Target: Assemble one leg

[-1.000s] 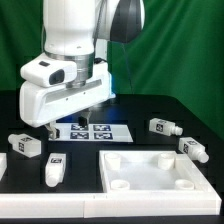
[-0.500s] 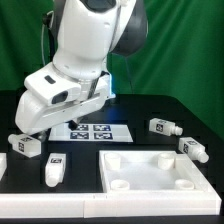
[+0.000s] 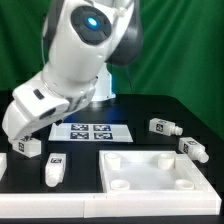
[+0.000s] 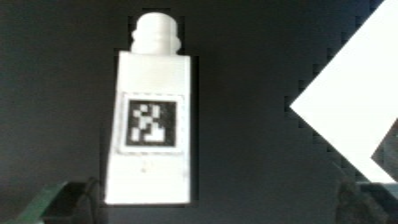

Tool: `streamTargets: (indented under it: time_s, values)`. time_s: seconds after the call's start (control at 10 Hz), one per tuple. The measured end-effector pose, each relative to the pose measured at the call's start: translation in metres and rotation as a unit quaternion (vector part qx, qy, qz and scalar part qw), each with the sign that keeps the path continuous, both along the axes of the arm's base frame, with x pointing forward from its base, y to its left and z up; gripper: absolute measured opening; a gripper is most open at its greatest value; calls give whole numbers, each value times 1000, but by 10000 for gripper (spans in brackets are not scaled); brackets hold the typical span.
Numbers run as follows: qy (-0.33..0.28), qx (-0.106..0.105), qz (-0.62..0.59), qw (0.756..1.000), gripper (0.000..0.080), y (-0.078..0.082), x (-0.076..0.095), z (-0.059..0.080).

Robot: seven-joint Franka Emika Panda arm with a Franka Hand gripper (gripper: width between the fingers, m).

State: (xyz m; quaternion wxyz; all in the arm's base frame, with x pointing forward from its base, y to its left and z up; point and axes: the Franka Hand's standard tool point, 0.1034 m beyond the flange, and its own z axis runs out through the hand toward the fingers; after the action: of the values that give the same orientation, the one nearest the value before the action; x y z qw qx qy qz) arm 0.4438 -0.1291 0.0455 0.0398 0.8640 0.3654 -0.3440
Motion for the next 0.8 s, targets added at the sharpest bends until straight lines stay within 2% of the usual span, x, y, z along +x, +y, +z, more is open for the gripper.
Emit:
streamTargets:
  time_s: [0.1,0.2,0.3,0.5,0.8]
  values:
    - [21,-15,11,1000,649,-2,0,-5]
    - [31,-32,27,999,649,-10,4,-16]
    - [34,-41,41,998,649,-19,5,-22]
    - [25,-22,57,998,649,-40,6,-20]
    - [26,-23,58,998,649,-38,6,-21]
